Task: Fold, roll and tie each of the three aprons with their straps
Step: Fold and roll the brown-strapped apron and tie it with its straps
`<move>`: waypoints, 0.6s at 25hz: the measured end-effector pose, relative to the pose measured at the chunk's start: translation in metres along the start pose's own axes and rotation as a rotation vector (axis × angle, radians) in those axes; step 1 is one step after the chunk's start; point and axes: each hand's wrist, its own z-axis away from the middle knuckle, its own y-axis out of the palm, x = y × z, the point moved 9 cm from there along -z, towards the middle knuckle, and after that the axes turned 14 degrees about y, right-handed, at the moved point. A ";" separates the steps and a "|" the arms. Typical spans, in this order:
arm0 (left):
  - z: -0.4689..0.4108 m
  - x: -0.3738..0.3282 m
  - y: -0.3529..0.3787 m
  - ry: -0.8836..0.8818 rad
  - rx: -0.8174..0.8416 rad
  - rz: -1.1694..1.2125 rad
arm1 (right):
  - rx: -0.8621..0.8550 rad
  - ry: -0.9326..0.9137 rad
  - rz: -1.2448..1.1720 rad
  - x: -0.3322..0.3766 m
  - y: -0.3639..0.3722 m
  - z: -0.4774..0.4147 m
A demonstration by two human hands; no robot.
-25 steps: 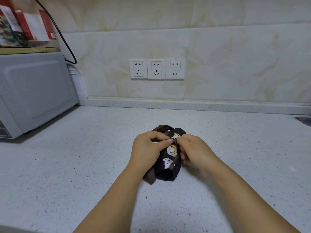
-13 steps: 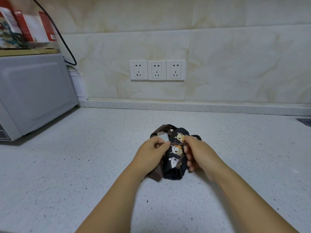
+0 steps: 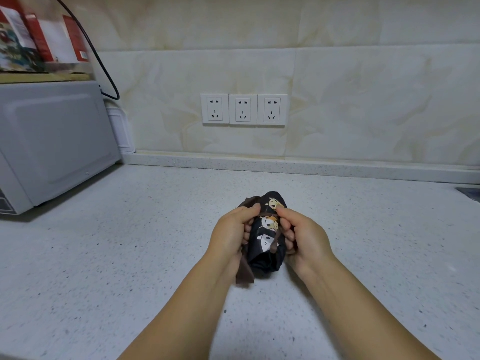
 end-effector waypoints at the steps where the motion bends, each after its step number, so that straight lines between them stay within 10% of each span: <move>1: -0.001 0.002 -0.002 -0.011 -0.024 0.020 | -0.006 0.008 -0.020 0.000 -0.001 0.000; 15: 0.003 -0.005 0.011 0.159 0.164 -0.184 | -0.170 -0.113 0.382 0.012 -0.012 0.006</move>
